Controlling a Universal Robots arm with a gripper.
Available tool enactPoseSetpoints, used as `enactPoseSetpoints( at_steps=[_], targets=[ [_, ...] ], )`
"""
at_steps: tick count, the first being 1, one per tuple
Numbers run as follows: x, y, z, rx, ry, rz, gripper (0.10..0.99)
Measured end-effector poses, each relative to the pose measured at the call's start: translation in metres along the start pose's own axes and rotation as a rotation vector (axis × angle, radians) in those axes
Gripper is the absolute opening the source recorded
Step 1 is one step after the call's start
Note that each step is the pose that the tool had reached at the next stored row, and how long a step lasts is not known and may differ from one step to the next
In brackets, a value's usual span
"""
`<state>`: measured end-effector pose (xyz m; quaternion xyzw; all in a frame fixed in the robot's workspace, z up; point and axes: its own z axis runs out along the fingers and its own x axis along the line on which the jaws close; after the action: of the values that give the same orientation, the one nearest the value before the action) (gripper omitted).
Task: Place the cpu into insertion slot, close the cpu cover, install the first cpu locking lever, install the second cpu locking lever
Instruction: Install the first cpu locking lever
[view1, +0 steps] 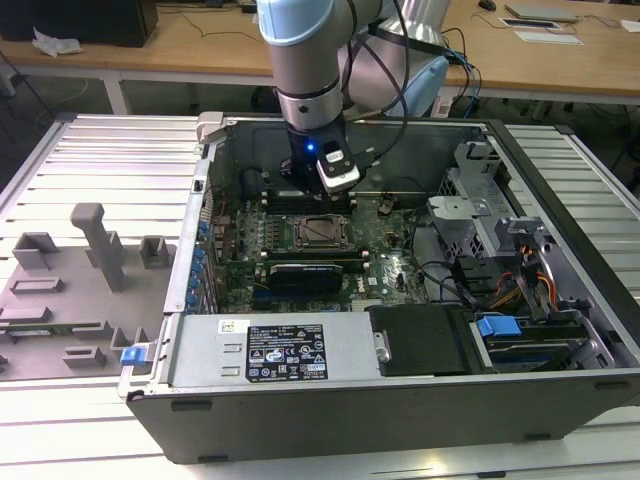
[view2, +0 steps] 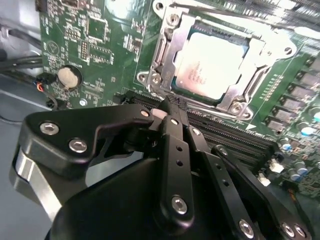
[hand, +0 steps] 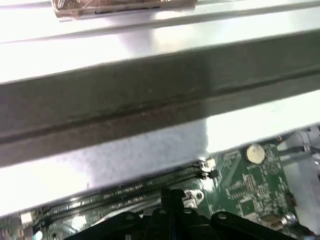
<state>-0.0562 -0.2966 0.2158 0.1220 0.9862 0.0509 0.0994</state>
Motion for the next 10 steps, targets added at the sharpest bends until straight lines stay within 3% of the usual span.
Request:
enactPoseSetpoints(
  at_steps=[3,7,8,9,10],
  targets=[
    [-0.0007,0.0005,-0.004,0.024,-0.0059,-0.005,0.106],
    [-0.0008,0.0005,-0.0042,0.027,-0.0066,-0.006,0.106],
    [-0.0012,0.0006,-0.0037,0.035,0.0245,-0.004,0.106],
    [-0.0028,0.001,-0.0028,0.052,0.0824,0.0,0.106],
    [-0.0029,0.0009,-0.0026,0.057,0.0873,-0.001,0.106]
  ],
)
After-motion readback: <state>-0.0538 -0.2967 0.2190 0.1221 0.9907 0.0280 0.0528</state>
